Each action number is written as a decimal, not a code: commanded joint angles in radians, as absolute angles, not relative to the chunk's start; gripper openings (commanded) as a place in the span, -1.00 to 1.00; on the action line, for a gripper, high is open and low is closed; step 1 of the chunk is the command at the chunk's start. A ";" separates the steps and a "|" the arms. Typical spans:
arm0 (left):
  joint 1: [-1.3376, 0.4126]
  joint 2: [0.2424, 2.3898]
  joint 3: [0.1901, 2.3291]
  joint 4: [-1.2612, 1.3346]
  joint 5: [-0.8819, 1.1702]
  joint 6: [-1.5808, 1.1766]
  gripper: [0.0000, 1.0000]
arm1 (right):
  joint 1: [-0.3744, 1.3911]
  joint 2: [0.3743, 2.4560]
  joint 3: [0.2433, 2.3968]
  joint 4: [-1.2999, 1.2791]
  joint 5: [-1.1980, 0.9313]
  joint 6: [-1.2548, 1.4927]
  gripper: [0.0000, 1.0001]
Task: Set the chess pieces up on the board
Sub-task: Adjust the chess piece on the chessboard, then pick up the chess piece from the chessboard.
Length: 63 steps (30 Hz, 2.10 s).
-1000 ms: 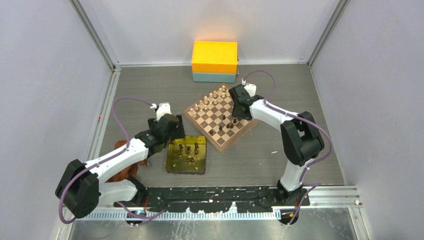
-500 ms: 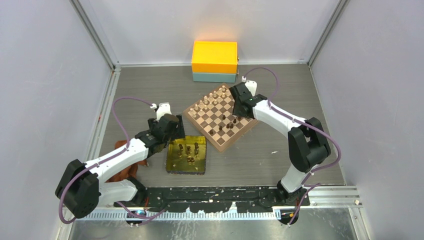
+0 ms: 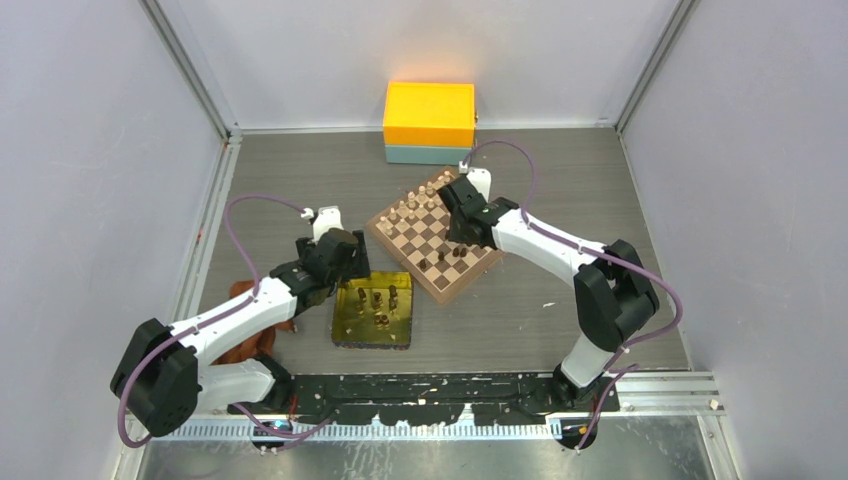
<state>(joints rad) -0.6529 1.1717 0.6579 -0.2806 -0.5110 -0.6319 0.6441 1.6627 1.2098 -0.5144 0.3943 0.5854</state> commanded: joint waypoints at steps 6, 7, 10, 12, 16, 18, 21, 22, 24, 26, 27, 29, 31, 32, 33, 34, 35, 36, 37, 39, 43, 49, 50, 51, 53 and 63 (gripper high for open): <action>-0.656 1.142 0.655 -0.242 -0.520 -0.649 0.87 | 0.679 1.666 1.243 -0.526 0.410 0.581 -0.31; -0.657 1.141 0.655 -0.242 -0.521 -0.650 0.87 | 0.680 1.670 1.242 -0.526 0.410 0.580 -0.31; -0.656 1.138 0.656 -0.243 -0.523 -0.647 0.87 | 0.684 1.681 1.241 -0.528 0.408 0.576 -0.32; -0.655 1.138 0.657 -0.244 -0.523 -0.645 0.87 | 0.684 1.685 1.238 -0.526 0.404 0.573 -0.32; -0.656 1.140 0.660 -0.244 -0.524 -0.644 0.87 | 0.687 1.700 1.238 -0.525 0.394 0.564 -0.33; -0.656 1.142 0.660 -0.243 -0.525 -0.644 0.87 | 0.687 1.706 1.239 -0.523 0.394 0.560 -0.33; -0.655 1.143 0.661 -0.242 -0.523 -0.644 0.87 | 0.686 1.713 1.242 -0.522 0.394 0.555 -0.33; -0.655 1.143 0.661 -0.242 -0.524 -0.645 0.87 | 0.686 1.715 1.244 -0.521 0.392 0.555 -0.33; -0.656 1.144 0.661 -0.244 -0.525 -0.644 0.87 | 0.687 1.723 1.247 -0.522 0.392 0.554 -0.33; -0.655 1.143 0.660 -0.244 -0.525 -0.644 0.87 | 0.686 1.726 1.246 -0.523 0.392 0.554 -0.33; -0.656 1.143 0.660 -0.245 -0.525 -0.644 0.87 | 0.687 1.726 1.245 -0.523 0.394 0.555 -0.33; -0.656 1.143 0.660 -0.245 -0.526 -0.645 0.87 | 0.687 1.722 1.240 -0.520 0.395 0.554 -0.33; -0.656 1.144 0.660 -0.244 -0.525 -0.644 0.87 | 0.687 1.718 1.238 -0.520 0.396 0.555 -0.33; -0.655 1.145 0.660 -0.241 -0.525 -0.644 0.87 | 0.688 1.720 1.239 -0.521 0.395 0.555 -0.33; -0.656 1.147 0.660 -0.242 -0.525 -0.644 0.87 | 0.688 1.720 1.241 -0.523 0.394 0.555 -0.33; -0.655 1.147 0.660 -0.241 -0.524 -0.644 0.87 | 0.687 1.721 1.241 -0.523 0.393 0.553 -0.33; -0.656 1.147 0.660 -0.242 -0.523 -0.644 0.87 | 0.686 1.723 1.242 -0.523 0.389 0.554 -0.33; -0.656 1.147 0.659 -0.243 -0.523 -0.645 0.87 | 0.687 1.725 1.244 -0.523 0.387 0.553 -0.33; -0.655 1.145 0.658 -0.243 -0.523 -0.646 0.87 | 0.686 1.726 1.244 -0.522 0.385 0.552 -0.33; -0.656 1.142 0.655 -0.243 -0.525 -0.646 0.87 | 0.687 1.730 1.245 -0.520 0.381 0.551 -0.33; -0.655 1.138 0.651 -0.242 -0.526 -0.648 0.87 | 0.687 1.740 1.252 -0.518 0.371 0.548 -0.34; -0.655 1.140 0.649 -0.240 -0.528 -0.647 0.87 | 0.687 1.751 1.260 -0.521 0.365 0.545 -0.34; -0.656 1.140 0.648 -0.239 -0.528 -0.649 0.87 | 0.687 1.753 1.261 -0.522 0.363 0.543 -0.34; -0.656 1.139 0.648 -0.239 -0.528 -0.649 0.87 | 0.686 1.755 1.262 -0.522 0.362 0.543 -0.34; -0.656 1.139 0.647 -0.240 -0.529 -0.649 0.87 | 0.687 1.759 1.262 -0.523 0.362 0.544 -0.34; -0.656 1.137 0.641 -0.237 -0.531 -0.650 0.87 | 0.687 1.767 1.267 -0.522 0.356 0.542 -0.43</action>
